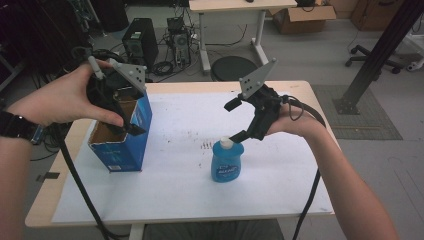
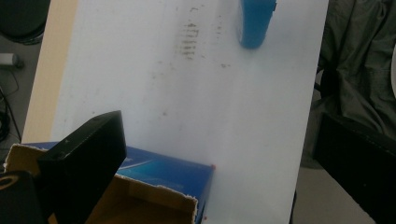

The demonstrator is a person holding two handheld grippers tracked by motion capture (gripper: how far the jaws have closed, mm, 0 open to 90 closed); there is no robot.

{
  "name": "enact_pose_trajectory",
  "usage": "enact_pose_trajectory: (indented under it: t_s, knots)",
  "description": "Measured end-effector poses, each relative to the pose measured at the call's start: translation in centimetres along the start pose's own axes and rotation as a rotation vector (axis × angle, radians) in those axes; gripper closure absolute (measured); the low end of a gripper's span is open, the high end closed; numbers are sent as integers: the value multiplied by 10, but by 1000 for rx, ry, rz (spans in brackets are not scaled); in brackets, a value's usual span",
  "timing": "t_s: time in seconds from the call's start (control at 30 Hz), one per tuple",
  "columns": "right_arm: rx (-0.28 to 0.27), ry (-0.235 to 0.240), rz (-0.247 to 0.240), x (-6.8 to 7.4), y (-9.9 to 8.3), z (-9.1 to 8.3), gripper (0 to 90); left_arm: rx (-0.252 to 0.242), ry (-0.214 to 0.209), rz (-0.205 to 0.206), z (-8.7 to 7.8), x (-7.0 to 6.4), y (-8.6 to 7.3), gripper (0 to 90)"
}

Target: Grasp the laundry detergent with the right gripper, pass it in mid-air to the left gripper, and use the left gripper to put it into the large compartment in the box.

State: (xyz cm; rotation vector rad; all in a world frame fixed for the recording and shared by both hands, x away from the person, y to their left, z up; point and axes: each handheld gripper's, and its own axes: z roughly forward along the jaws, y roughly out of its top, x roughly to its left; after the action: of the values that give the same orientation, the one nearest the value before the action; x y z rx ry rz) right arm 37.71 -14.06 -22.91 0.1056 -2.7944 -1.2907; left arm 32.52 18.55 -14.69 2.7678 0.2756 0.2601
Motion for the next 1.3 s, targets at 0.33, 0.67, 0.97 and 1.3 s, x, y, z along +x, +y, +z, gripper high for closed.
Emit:
enact_pose_trajectory:
  t_s: [0.33,0.67,0.97,1.3]
  knots:
    - [-46,7,51,-3,-37,1,8,2,-8,-6,4,-1,0,37]
    - [-78,34,140,-9,-69,12,9,6,-22,-6,10,-1,0,38]
    - [-101,44,151,-8,-90,23,13,7,-29,-6,13,0,2,38]
    - [-121,66,159,-7,-107,37,20,8,-35,-7,17,0,2,37]
